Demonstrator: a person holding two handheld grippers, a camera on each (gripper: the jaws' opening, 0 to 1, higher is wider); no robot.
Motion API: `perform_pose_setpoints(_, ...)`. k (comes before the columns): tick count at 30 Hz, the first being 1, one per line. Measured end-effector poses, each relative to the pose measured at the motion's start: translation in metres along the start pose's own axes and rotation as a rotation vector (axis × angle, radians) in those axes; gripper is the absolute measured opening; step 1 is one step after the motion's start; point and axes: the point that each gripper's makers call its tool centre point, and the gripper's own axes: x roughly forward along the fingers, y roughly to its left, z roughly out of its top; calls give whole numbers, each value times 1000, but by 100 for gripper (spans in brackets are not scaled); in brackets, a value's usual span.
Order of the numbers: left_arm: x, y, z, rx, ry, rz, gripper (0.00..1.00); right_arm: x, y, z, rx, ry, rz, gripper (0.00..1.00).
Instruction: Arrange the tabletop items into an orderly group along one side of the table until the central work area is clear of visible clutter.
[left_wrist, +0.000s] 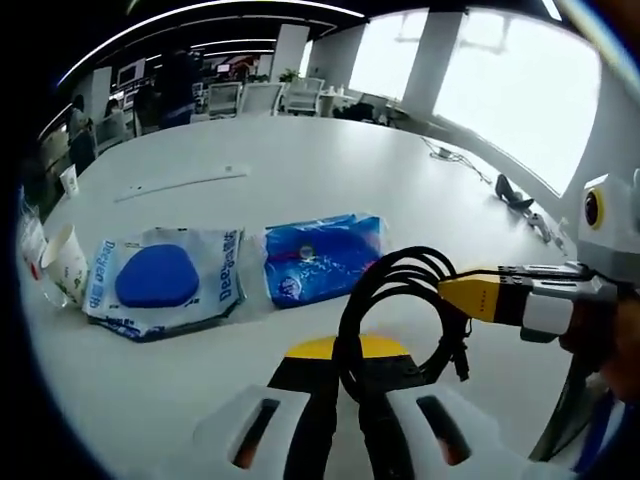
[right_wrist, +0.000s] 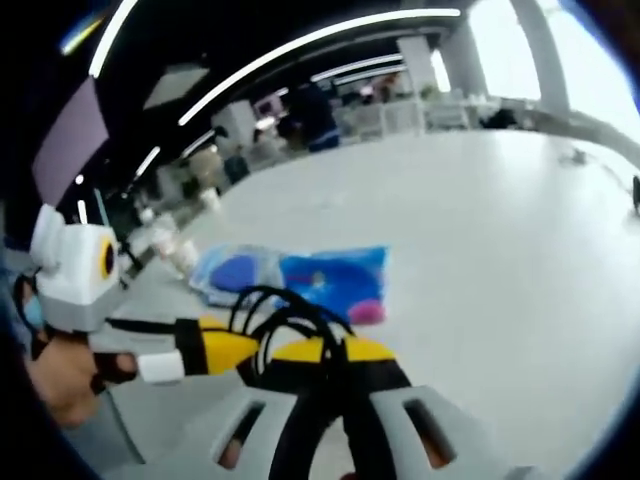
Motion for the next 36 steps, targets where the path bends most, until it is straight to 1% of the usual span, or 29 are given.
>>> perform_pose_setpoints(13, 16, 3, -9, -10, 39, 5, 5, 9, -8, -8, 0, 32, 3, 1)
perform_pose_setpoints(21, 22, 4, -16, -2, 66, 11, 5, 16, -12, -12, 7, 46, 3, 1)
perform_pose_setpoints(27, 28, 3, -22, 1, 82, 10, 5, 21, -19, -20, 10, 63, 1, 1)
perform_pose_setpoints(32, 31, 2, -25, -3, 87, 11, 6, 22, -24, -26, 25, 71, 1, 1)
perform_pose_setpoints(36, 33, 1, -24, -5, 80, 10, 6, 23, -28, -29, 33, 72, 2, 0)
